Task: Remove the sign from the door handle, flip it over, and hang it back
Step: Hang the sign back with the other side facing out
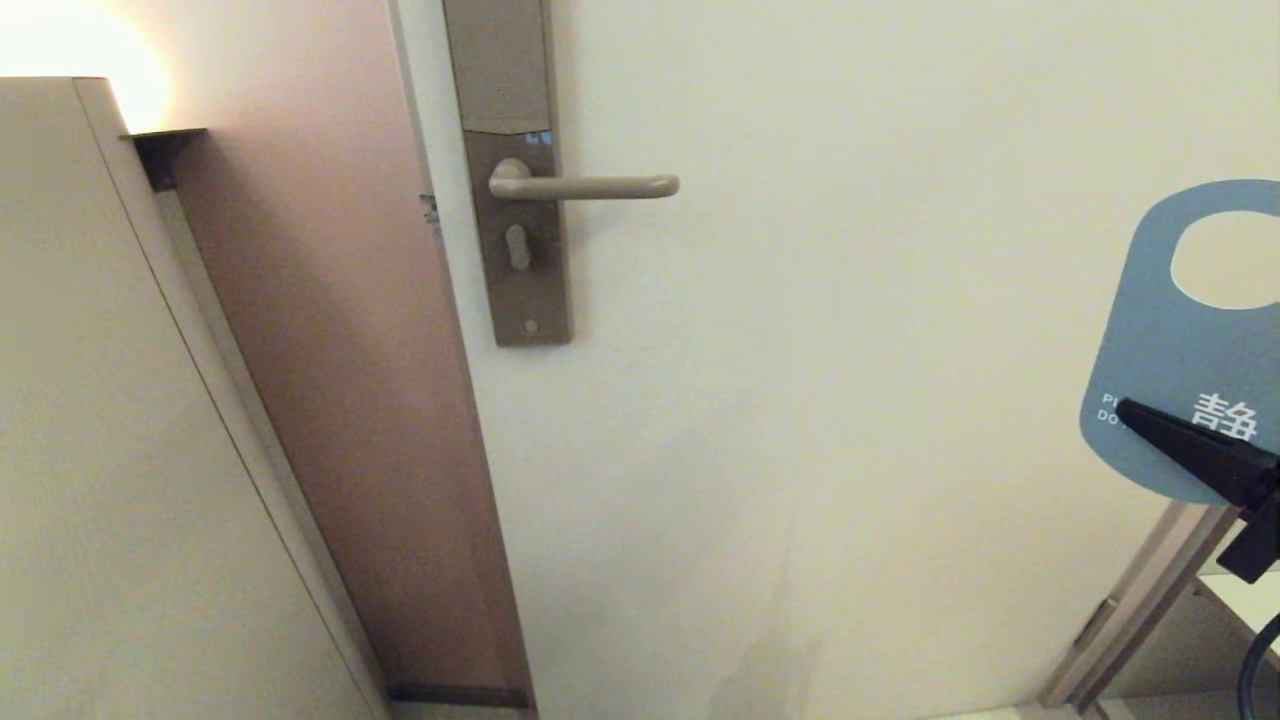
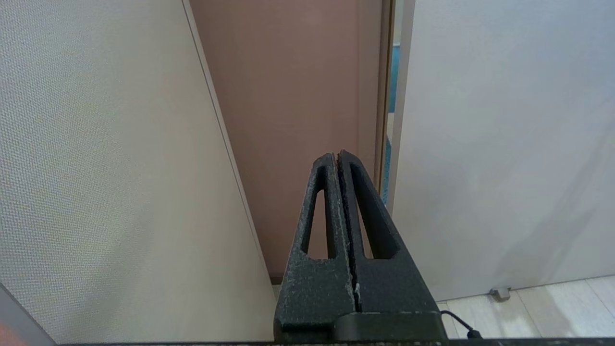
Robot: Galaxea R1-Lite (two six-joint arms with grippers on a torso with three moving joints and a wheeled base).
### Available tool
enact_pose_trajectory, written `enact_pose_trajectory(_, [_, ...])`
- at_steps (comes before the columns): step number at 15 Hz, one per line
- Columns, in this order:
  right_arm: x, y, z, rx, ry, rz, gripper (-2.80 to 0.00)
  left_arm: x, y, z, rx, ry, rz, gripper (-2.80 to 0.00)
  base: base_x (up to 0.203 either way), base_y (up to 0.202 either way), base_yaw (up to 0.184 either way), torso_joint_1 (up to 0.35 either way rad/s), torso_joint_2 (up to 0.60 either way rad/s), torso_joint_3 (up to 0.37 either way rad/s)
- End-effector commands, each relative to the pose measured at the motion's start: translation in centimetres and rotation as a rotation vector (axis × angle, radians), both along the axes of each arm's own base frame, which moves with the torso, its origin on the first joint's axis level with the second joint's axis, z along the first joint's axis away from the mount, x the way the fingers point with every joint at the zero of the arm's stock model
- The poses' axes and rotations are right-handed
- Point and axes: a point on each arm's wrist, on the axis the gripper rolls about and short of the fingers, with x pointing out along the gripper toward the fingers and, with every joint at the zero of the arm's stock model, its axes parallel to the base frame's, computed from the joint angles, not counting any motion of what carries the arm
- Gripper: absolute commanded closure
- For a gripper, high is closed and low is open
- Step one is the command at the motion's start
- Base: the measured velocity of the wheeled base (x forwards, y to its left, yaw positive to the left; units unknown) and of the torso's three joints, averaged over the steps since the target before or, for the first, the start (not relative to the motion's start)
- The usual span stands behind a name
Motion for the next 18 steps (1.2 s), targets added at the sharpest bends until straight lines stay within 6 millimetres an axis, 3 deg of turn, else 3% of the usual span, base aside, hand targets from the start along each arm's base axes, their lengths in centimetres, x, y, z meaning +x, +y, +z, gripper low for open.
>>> enact_pose_trajectory(1, [0.4,0.1,-0.2,-0.001,0.012,0.009,0.00,0.0,0.0,0.0,0.001,0.002,0.000,0.00,0.000,0.000,0.000,0.000,0.00,0.000])
enact_pose_trajectory(5, [1.7,0.7,-0.4,-0.001,0.008,0.049,0.00,0.0,0.0,0.0,0.001,0.002,0.000,0.00,0.000,0.000,0.000,0.000,0.00,0.000])
enact_pose_trajectory(10, [5.0,2.8,0.3,0.005,-0.068,0.152,0.00,0.0,0.0,0.0,0.001,0.002,0.000,0.00,0.000,0.000,0.000,0.000,0.00,0.000])
enact_pose_trajectory(18, [6.4,5.2,1.0,0.010,-0.076,0.278,0.00,0.0,0.0,0.0,0.001,0.002,0.000,0.00,0.000,0.000,0.000,0.000,0.00,0.000])
